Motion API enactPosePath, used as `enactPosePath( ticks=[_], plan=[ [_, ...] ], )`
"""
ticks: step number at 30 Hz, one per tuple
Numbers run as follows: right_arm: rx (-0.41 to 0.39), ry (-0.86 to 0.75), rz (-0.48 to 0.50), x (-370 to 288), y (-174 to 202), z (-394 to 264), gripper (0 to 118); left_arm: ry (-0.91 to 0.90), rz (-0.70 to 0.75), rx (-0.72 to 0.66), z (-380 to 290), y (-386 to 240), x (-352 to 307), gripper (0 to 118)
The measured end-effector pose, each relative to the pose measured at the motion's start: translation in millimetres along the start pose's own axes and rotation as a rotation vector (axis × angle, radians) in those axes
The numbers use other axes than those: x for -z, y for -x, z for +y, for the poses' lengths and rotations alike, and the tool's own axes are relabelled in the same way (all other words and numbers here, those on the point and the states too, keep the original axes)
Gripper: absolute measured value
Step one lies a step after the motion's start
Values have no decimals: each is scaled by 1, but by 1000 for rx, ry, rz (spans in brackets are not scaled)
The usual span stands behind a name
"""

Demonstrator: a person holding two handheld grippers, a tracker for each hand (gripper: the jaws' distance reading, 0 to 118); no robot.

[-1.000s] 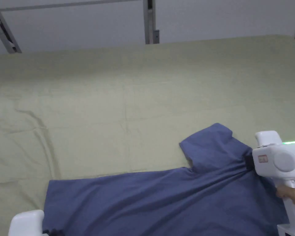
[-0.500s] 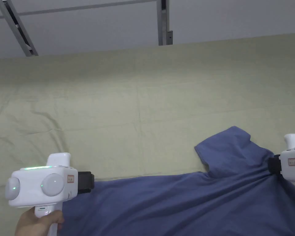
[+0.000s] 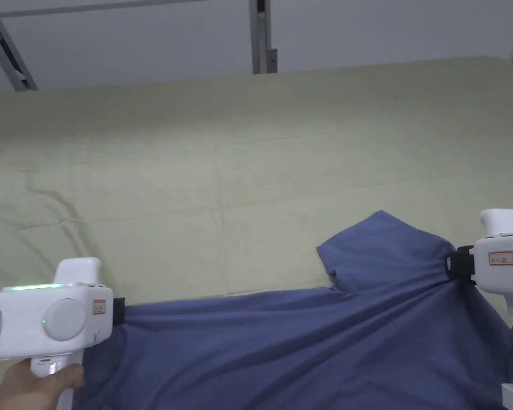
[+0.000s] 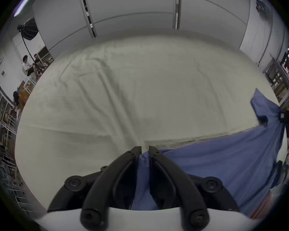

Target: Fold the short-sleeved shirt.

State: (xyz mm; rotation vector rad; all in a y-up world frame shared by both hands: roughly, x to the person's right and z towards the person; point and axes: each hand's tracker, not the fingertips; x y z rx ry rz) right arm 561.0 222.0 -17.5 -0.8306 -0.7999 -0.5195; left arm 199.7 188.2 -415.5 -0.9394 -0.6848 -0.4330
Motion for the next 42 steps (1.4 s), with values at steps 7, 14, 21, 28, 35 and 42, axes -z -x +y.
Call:
enactPosePath(
  ticks=[7,14,21,28,35,42],
  plan=[
    [-49,-56,-2,-75,-3,-30,5,-102,-33,-2,-29,13,-102,9],
    [-19,-10,-8,-134,-21,-121,5,-68,-42,33,-109,22,-141,9],
    [19,119,-22,-133,-31,-213,5,79,-5,60,-186,15,-124,9],
    [66,141,-20,-127,-30,-229,90,119,-10,15,-193,16,-129,77],
    [38,-5,-11,-169,-6,-199,7,23,-89,-81,-175,22,-165,61],
    [14,-133,63,-171,52,-184,0,-23,-109,-140,-179,30,-171,9]
  ],
)
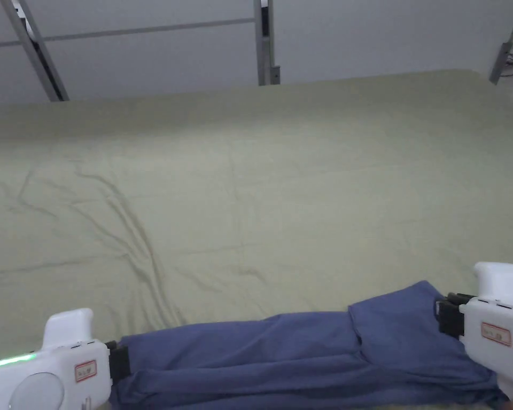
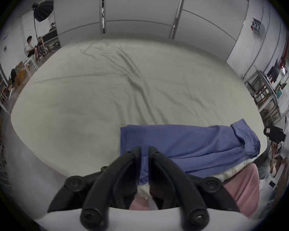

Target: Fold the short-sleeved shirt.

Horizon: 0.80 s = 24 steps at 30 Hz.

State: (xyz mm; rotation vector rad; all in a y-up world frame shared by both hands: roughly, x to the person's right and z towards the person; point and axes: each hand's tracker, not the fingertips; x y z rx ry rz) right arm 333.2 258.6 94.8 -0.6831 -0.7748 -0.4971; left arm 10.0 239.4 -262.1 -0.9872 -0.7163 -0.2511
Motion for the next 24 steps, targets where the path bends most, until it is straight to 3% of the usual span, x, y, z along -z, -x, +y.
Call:
enactPosePath(
  ticks=[5,6,8,9,15,19,20,21,22,23,24],
  plan=[
    [-7,33,55,25,37,-7,0,13,-15,-108,-4,24,11,9],
    [-12,38,60,30,44,-8,0,12,-19,-130,-4,30,12,30],
    [-38,52,63,36,55,-11,0,36,-67,-186,-4,48,28,83],
    [-47,61,69,39,59,-12,0,57,-88,-220,-5,54,32,92],
    [-40,99,102,56,70,-18,0,161,-181,-354,-29,62,64,92],
    [-47,121,106,61,76,-21,0,235,-287,-519,-48,66,95,86],
    [-47,127,107,62,75,-21,0,182,-266,-522,-50,66,95,75],
    [-45,131,107,62,75,-21,0,163,-242,-521,-47,65,89,28],
    [-41,135,105,60,76,-23,0,163,-218,-503,-44,63,84,12],
    [-35,136,105,61,75,-23,0,145,-197,-444,-43,58,81,12],
    [-29,140,107,62,73,-24,0,155,-283,-484,-44,55,89,12]
  ],
)
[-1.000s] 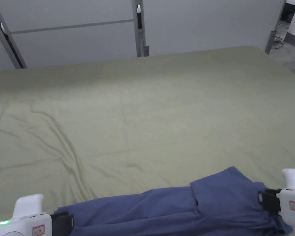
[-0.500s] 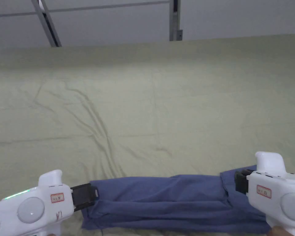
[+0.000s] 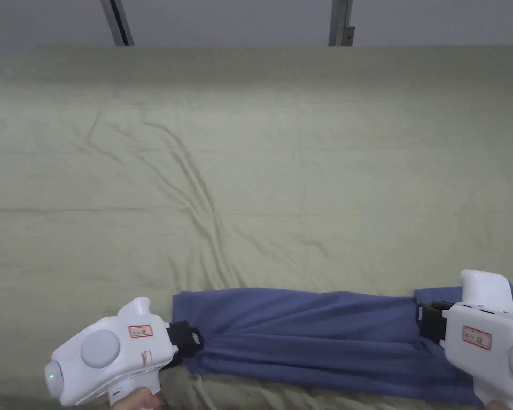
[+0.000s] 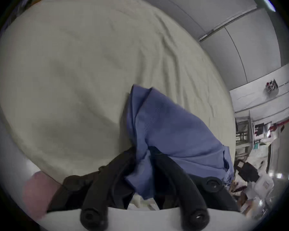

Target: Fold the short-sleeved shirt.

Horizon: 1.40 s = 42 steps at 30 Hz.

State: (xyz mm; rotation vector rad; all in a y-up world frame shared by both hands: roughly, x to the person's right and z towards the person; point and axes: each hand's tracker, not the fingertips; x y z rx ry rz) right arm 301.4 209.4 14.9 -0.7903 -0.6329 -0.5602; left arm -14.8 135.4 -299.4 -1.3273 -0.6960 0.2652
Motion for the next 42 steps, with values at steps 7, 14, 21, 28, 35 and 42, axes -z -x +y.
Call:
enactPosePath(
  ticks=[7,14,21,28,35,42],
  plan=[
    [52,7,-15,-5,-7,-6,0,-6,93,54,-1,-18,-14,12],
    [89,-22,-53,-24,-24,-9,0,-167,125,400,-8,-113,-67,12],
    [169,-62,-84,-41,-61,-13,0,-125,-43,717,-50,-207,-50,12],
    [236,-73,-117,-53,-98,-20,0,97,-113,783,-112,-252,49,89],
    [225,-72,-146,-58,-109,-22,0,143,-118,671,-107,-234,64,89],
    [221,-73,-135,-50,-110,-20,0,-68,-176,577,-62,-227,8,14]
  ],
)
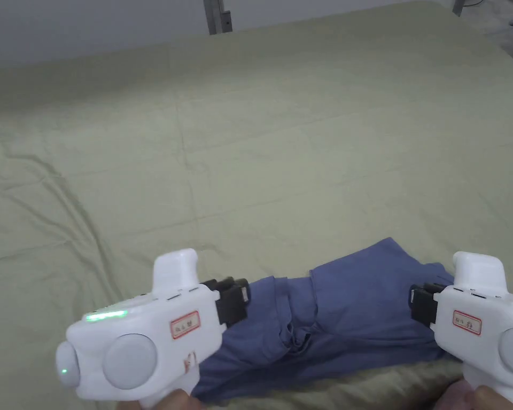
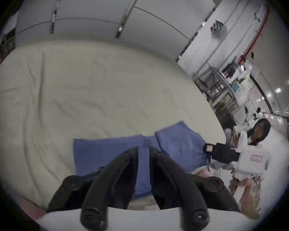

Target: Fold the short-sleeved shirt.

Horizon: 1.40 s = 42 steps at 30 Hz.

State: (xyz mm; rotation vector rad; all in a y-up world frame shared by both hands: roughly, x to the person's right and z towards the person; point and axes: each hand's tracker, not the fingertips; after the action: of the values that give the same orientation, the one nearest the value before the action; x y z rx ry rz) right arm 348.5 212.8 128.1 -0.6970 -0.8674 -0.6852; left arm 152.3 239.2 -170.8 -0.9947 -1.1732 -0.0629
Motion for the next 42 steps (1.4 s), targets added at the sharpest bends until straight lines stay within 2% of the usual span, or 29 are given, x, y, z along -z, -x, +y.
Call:
enactPosePath(
  ticks=[3,9,12,17,20,24,27,34,35,39,42],
  plan=[
    [-2,3,1,3,2,-1,0,59,29,-25,-8,10,20,13],
    [1,5,5,6,3,-2,0,232,-59,4,-56,-2,73,13],
    [4,4,2,5,1,-2,0,302,-41,34,-76,-12,94,11],
    [9,-5,-2,0,-2,-1,0,263,-56,35,-65,-33,94,11],
    [7,-3,-2,0,-2,-2,0,301,-67,134,-69,-52,103,11],
    [12,-3,1,-1,1,-3,0,313,-88,139,-75,-63,112,11],
    [2,-4,-3,-2,4,-2,0,313,-88,143,-76,-60,99,11],
    [-28,-17,8,-8,20,4,0,171,-110,9,-43,-5,28,13],
    [-34,-20,10,-9,23,4,0,171,-121,-2,-40,7,17,22],
    [-58,-14,19,-7,35,3,0,157,-145,-111,-40,65,-5,92],
    [-65,-2,31,-4,43,2,0,136,-157,-215,-42,101,-8,94]
  ],
)
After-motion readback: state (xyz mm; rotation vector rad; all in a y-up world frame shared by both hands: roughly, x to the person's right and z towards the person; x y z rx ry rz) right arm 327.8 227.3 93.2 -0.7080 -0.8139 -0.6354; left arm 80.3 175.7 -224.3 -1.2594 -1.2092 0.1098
